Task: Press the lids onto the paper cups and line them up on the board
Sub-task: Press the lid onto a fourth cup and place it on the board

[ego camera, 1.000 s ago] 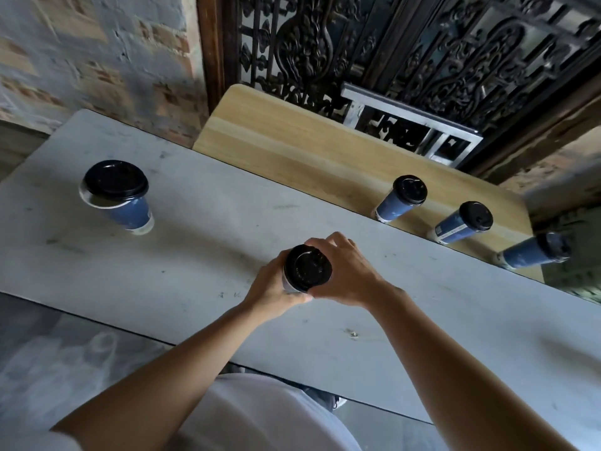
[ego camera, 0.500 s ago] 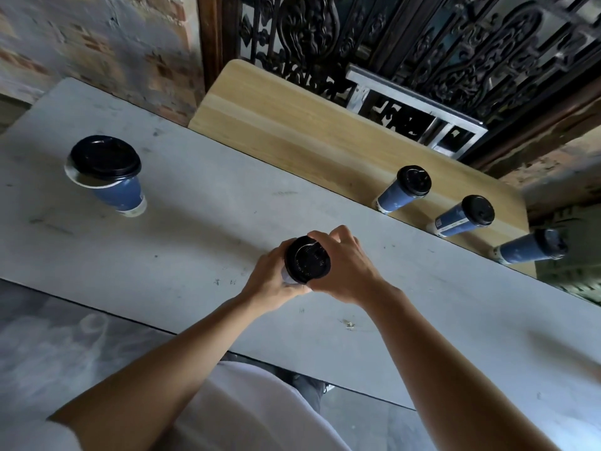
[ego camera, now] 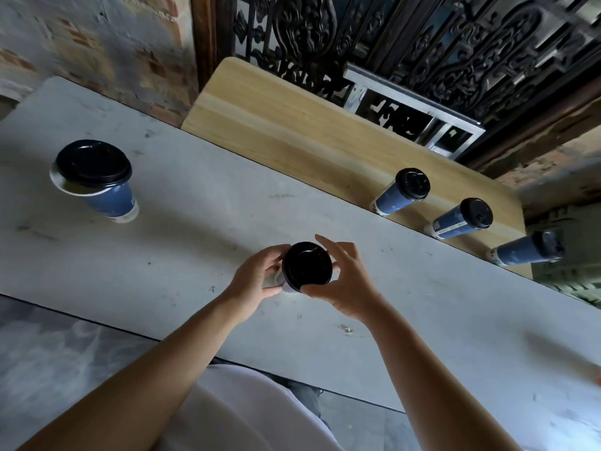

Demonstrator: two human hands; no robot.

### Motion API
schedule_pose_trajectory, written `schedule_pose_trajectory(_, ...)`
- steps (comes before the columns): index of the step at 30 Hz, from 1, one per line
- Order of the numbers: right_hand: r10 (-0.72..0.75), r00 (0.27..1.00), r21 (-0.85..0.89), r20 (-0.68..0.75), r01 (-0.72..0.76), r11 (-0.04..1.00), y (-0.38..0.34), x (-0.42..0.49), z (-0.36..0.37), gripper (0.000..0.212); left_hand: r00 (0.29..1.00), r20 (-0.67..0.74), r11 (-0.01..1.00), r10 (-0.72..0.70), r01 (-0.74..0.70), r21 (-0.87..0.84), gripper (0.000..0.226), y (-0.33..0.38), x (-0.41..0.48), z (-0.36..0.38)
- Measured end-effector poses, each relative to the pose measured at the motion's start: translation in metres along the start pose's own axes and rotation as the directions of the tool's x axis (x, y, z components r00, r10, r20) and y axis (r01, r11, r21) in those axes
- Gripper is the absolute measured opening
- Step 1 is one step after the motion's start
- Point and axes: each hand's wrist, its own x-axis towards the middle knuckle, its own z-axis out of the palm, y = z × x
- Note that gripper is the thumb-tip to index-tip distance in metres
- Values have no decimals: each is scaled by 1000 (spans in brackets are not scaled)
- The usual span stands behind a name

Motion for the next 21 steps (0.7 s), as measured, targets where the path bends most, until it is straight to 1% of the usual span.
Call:
schedule_pose_trajectory(1,58,998,179,-30,-52,983,3,0,4,74,1000,-9,999,16,-16,40,29,1,-1,4)
schedule_pose_trajectory(2,127,990,358,-59,-98,929,5,1,7,58,999,-15,996,49,-47,77,26,-1,0,6)
schedule_pose_trajectory(3,200,977,508,-79,-134,851,8,2,10,40,997,-17,992,76,-74,103,26,-2,1,9)
schedule_pose_trajectory(4,261,962,629,-78,-156,761,9,3,12,26,995,-24,990,96,-92,108,26,-4,3,11)
schedule_pose_trajectory(5,297,953,714,-66,-163,681,11,2,15,23,992,-31,986,120,-115,117,23,-5,4,12)
schedule_pose_trajectory(6,315,948,766,-47,-168,621,13,1,18,26,986,-39,975,162,-154,158,15,-6,6,13)
schedule_pose_trajectory(7,321,946,794,-35,-169,584,14,0,20,27,978,-45,958,205,-192,212,10,-6,8,13)
schedule_pose_trajectory(8,327,945,809,-25,-172,561,15,-1,22,28,971,-52,945,231,-212,250,9,-6,9,14)
schedule_pose_trajectory(10,350,937,829,-5,-192,526,18,-1,28,28,966,-79,937,245,-216,274,23,-5,7,15)
schedule_pose_trajectory(12,382,923,850,33,-227,475,20,-1,34,27,958,-68,920,279,-246,307,37,-7,8,14)
schedule_pose_trajectory(14,404,912,883,64,-241,404,21,-1,40,28,962,-57,920,266,-235,313,40,-9,8,12)
schedule_pose_trajectory(15,401,914,889,56,-229,397,21,-1,41,29,966,-59,929,250,-223,296,35,-10,9,12)
schedule_pose_trajectory(17,382,924,872,10,-194,449,20,1,41,29,972,-64,942,226,-201,267,27,-9,9,13)
schedule_pose_trajectory(19,371,928,847,-26,-177,502,20,5,40,28,976,-53,942,211,-188,278,27,-9,11,13)
schedule_pose_trajectory(21,360,932,834,-44,-164,527,22,8,40,27,975,-44,935,219,-197,295,28,-8,11,13)
